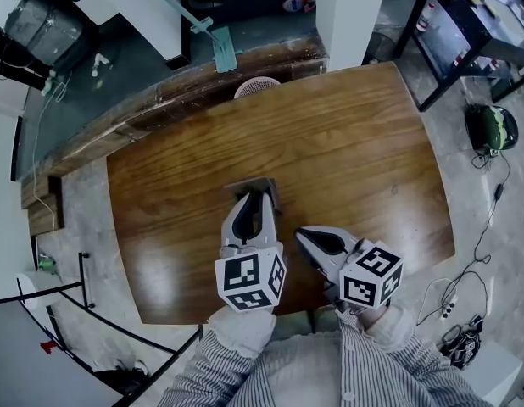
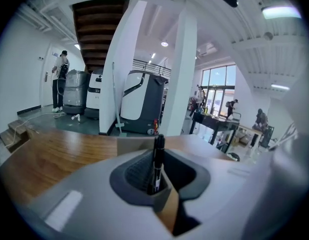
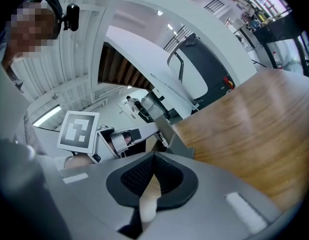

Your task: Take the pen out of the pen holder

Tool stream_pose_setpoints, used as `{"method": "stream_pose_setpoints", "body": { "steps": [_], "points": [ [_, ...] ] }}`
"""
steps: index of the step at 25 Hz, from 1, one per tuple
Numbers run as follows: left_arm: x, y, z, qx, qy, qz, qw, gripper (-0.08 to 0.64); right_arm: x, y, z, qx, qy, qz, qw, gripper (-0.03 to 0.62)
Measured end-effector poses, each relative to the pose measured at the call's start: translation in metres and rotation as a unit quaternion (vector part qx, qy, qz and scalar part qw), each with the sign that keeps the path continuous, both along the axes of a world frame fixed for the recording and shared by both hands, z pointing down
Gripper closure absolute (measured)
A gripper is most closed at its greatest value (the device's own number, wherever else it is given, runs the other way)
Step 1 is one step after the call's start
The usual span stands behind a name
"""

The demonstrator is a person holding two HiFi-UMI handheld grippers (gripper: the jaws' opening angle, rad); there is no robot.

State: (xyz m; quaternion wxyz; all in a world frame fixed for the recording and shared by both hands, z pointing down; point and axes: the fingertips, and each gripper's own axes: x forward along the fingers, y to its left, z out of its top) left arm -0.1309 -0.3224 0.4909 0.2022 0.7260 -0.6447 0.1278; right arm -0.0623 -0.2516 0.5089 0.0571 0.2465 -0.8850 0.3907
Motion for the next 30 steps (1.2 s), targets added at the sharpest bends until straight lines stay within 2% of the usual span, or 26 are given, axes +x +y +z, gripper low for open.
{"method": "stream_pose_setpoints", "body": {
  "steps": [8, 13, 17, 20, 30],
  "points": [
    [-0.003, 0.013, -0.051, 0.055, 0.028, 0.008, 0.9980, 0.495, -0.013, 0.010, -0.026, 0.029, 0.004, -0.024, 0.999, 0.592],
    [-0.004, 0.032, -0.092, 0.105, 0.051, 0.030, 0.9927, 0.497, -0.020, 0.015, -0.047, 0.059, 0.011, -0.036, 0.998, 0.592],
    [-0.008, 0.051, -0.111, 0.126, 0.066, 0.040, 0.9891, 0.497, -0.020, 0.020, -0.061, 0.073, 0.016, -0.039, 0.996, 0.592],
    [-0.013, 0.070, -0.117, 0.142, 0.062, 0.043, 0.9869, 0.497, -0.021, 0.028, -0.066, 0.082, 0.018, -0.045, 0.995, 0.592],
    [-0.030, 0.134, -0.096, 0.122, 0.091, 0.049, 0.9872, 0.497, -0.029, 0.061, -0.078, 0.093, 0.020, -0.060, 0.994, 0.592]
  ]
}}
